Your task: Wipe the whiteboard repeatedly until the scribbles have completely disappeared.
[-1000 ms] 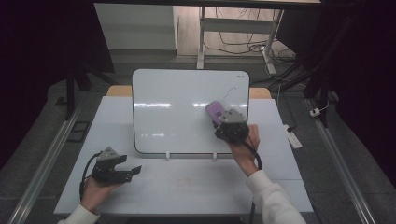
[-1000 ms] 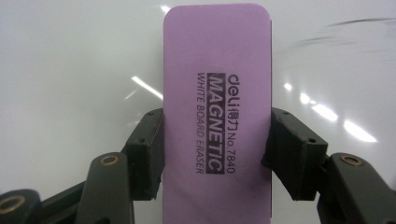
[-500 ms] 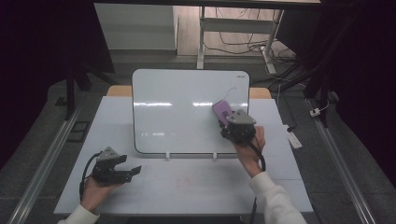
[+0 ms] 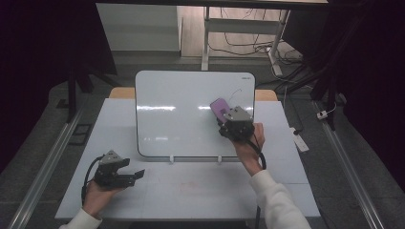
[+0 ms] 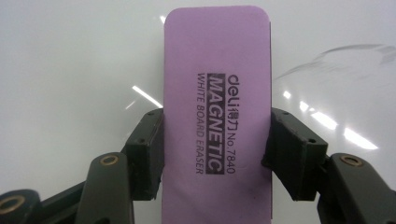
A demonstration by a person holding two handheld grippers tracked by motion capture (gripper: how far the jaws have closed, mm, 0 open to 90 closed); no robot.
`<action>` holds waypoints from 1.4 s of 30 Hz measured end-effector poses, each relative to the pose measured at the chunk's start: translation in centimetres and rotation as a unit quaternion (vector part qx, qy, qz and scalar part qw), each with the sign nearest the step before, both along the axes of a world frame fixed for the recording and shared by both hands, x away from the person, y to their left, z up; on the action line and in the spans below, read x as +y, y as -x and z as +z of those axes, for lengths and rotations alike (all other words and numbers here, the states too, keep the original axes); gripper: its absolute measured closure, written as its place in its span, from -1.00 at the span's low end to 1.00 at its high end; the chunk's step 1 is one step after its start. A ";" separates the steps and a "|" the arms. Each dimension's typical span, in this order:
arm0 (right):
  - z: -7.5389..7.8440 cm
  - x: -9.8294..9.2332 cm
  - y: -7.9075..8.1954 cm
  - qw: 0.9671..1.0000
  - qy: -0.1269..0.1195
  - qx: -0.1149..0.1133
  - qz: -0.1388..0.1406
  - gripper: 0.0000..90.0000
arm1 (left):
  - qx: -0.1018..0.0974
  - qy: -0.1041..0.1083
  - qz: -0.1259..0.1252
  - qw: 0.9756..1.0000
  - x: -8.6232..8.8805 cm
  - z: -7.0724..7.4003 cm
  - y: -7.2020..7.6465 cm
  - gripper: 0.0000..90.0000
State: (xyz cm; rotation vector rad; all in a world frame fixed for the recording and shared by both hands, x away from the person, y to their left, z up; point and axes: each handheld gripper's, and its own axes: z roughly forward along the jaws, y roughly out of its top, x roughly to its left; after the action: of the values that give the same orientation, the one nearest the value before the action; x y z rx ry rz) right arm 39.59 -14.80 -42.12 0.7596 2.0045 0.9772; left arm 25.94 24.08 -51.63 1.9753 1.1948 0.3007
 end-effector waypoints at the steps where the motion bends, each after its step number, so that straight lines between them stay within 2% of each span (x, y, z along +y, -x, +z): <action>1: 0.5 -0.2 -0.4 1.000 -0.004 -0.004 -0.007 -0.09 | 0.000 0.000 0.000 1.000 0.0 0.0 0.0 -0.52; 4: 2.2 -1.1 -1.8 0.999 -0.015 -0.015 -0.031 -0.09 | 0.001 0.000 0.000 1.000 0.1 -0.1 -0.1 -0.52; 8: 4.5 -2.8 -3.9 0.997 -0.052 -0.015 -0.060 -0.09 | 0.001 0.003 0.001 1.000 0.3 -0.1 -0.1 -0.52; 11: 5.4 -3.3 -4.8 0.995 -0.060 -0.018 -0.072 -0.09 | 0.001 0.003 0.002 1.000 0.3 -0.1 -0.1 -0.52; 13: 5.6 -3.4 -5.0 0.995 -0.063 -0.017 -0.073 -0.09 | 0.001 0.003 0.003 1.000 0.4 -0.1 -0.1 -0.52; 16: 5.5 -3.3 -4.9 0.996 -0.055 -0.018 -0.068 -0.09 | 0.002 0.003 0.003 1.000 0.5 -0.1 -0.1 -0.52; 18: 5.3 -2.9 -4.6 0.997 -0.055 -0.003 -0.051 -0.09 | 0.003 0.003 0.003 1.000 0.4 -0.1 -0.2 -0.52; 23: 3.2 -0.2 -2.7 1.000 -0.006 0.010 -0.003 -0.09 | 0.003 0.000 0.003 1.000 0.3 -0.1 -0.1 -0.52; 25: 2.6 0.5 -2.1 1.000 0.002 0.014 0.015 -0.09 | 0.003 -0.001 0.002 1.000 0.2 -0.2 -0.1 -0.52; 27: 2.5 0.7 -2.0 1.000 0.007 0.013 0.020 -0.09 | 0.004 -0.001 0.003 1.000 0.2 -0.2 -0.1 -0.52; 28: 2.5 0.7 -2.0 1.000 0.007 0.013 0.020 -0.09 | 0.004 -0.001 0.003 1.000 0.2 -0.2 -0.1 -0.52; 29: 2.9 0.2 -2.5 1.000 -0.006 0.012 0.017 -0.09 | 0.005 -0.002 0.003 1.000 0.3 -0.2 -0.1 -0.52; 33: 4.7 -1.3 -4.1 0.999 -0.035 -0.006 -0.017 -0.09 | 0.004 0.001 0.005 1.000 0.4 -0.2 -0.1 -0.52; 37: 6.3 -3.2 -5.5 0.996 -0.061 -0.021 -0.054 -0.09 | 0.005 0.002 0.004 1.000 0.5 -0.2 -0.2 -0.52; 39: 6.7 -3.7 -6.0 0.995 -0.074 -0.018 -0.059 -0.09 | 0.005 0.002 0.004 1.000 0.5 -0.2 -0.2 -0.52; 42: 6.5 -3.3 -5.9 0.996 -0.065 -0.021 -0.054 -0.09 | 0.005 0.003 0.004 1.000 0.5 -0.2 -0.2 -0.52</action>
State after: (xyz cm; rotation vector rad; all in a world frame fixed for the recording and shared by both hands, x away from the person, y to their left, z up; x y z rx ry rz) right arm 45.52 -18.11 -35.62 0.8999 1.8573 1.0584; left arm 26.13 24.58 -51.83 1.9700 1.2087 0.2910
